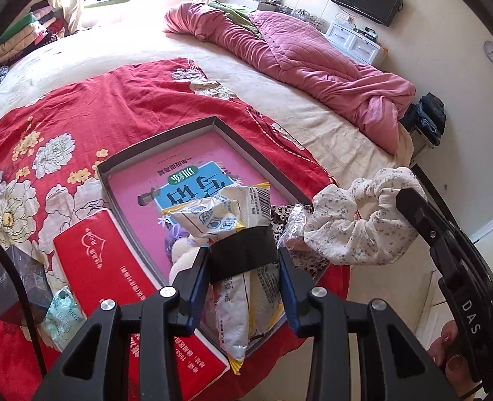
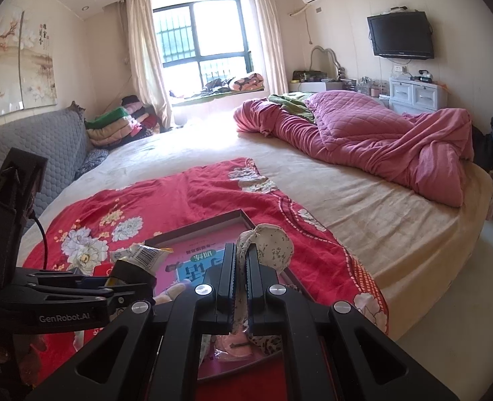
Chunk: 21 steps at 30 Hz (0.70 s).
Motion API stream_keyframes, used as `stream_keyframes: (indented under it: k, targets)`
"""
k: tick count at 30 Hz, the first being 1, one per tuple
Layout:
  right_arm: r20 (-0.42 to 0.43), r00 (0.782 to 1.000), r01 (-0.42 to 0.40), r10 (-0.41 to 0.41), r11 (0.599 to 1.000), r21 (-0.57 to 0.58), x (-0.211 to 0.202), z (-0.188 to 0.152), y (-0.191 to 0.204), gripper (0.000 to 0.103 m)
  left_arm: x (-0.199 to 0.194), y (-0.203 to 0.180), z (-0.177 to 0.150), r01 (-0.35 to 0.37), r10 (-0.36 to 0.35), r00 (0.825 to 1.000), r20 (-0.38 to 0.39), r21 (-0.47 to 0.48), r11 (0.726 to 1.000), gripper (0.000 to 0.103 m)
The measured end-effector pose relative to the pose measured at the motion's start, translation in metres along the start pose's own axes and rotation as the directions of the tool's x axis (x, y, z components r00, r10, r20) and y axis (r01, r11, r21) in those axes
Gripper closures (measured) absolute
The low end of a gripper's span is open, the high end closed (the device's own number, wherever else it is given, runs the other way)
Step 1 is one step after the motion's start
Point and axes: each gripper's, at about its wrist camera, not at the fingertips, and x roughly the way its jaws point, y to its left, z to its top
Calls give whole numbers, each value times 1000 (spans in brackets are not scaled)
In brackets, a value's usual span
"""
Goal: Organize soft objects
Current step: 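Carry the snack bar with the left tool while the right tool carries the floral cloth to the tray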
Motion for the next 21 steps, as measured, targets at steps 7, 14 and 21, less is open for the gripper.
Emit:
stream_keyframes:
  k: [7,14,21]
  targets:
    - [-15,1000,-6,6,1000,7,11,-5,-5,98,33,-11,12,-4,6,999,-44,41,999,64]
    - [-36,999,-10,10,1000,9,26,-9,-13,98,55,-10,12,-2,6,996,-84,42,999,64]
    - [-40,999,-15,16,1000,24,36,-8,-19,98,69,-4,13,-2,6,993,-115,31,1000,64]
